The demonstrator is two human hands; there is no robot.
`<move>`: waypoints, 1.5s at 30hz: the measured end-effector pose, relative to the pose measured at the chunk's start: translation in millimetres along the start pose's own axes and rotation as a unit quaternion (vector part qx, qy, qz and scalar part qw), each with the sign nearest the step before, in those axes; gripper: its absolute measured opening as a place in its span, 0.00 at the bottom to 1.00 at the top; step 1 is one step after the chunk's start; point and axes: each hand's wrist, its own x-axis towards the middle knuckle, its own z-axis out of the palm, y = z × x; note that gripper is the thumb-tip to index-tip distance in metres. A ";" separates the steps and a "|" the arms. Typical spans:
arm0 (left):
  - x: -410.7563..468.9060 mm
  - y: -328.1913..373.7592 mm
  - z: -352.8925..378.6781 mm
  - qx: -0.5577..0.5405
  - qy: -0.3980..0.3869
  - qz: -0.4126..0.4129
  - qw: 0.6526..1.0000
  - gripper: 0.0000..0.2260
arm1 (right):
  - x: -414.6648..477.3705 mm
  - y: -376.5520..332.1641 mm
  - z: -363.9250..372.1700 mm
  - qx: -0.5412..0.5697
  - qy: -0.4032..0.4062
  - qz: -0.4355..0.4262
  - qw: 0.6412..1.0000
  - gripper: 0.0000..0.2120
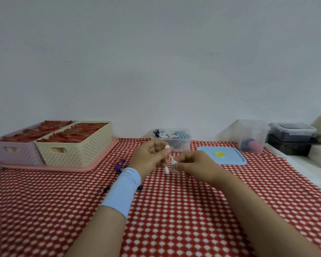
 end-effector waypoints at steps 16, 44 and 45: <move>18.8 10.5 -4.8 0.038 0.070 -0.013 0.997 0.10 | 20.4 -13.6 -10.0 0.034 0.062 0.019 0.997 0.03; 170.8 -21.4 -67.3 0.436 0.048 -0.004 0.899 0.07 | 234.9 -4.5 -3.9 -0.336 0.006 -0.022 0.942 0.10; 170.8 -23.1 -69.2 0.427 0.051 -0.002 0.903 0.06 | 234.9 -3.7 -4.4 -0.328 0.010 -0.023 0.944 0.10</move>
